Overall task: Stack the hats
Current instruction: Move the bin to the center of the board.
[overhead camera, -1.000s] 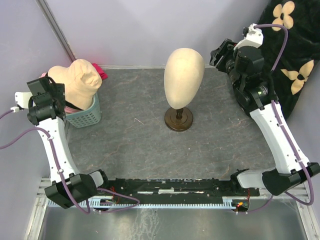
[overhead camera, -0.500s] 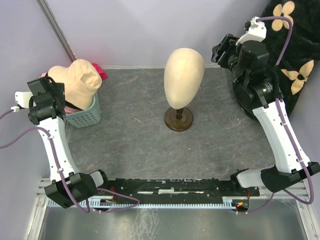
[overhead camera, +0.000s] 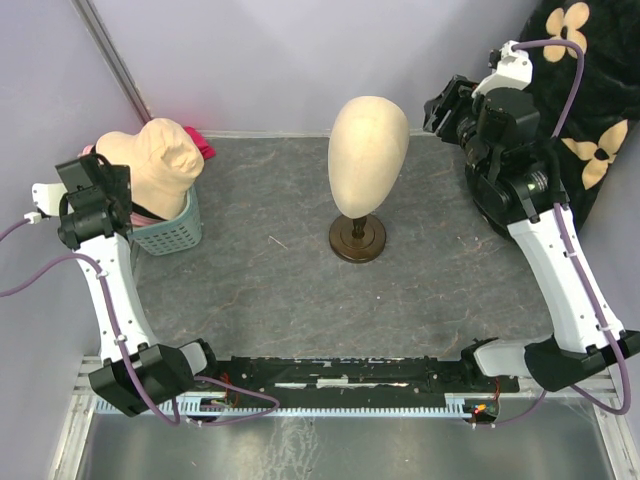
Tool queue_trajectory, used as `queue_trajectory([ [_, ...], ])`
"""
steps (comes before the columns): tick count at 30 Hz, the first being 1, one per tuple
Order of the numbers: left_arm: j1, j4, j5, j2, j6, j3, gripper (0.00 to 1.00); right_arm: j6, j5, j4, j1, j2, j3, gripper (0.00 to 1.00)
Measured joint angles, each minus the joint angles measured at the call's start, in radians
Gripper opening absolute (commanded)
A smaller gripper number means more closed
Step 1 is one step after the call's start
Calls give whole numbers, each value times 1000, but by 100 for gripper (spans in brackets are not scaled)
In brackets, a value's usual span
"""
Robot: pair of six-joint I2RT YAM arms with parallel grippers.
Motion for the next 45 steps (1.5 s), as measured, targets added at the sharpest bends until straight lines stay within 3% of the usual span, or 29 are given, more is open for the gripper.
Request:
queue_trajectory([
  [9, 8, 49, 12, 18, 58, -7, 99, 8, -6, 35, 0, -68, -127, 66],
  [26, 21, 246, 103, 63, 105, -42, 98, 23, -33, 66, 0, -73, -109, 65],
  [45, 22, 243, 87, 84, 225, -9, 98, 19, -33, 69, 17, -151, -142, 66],
])
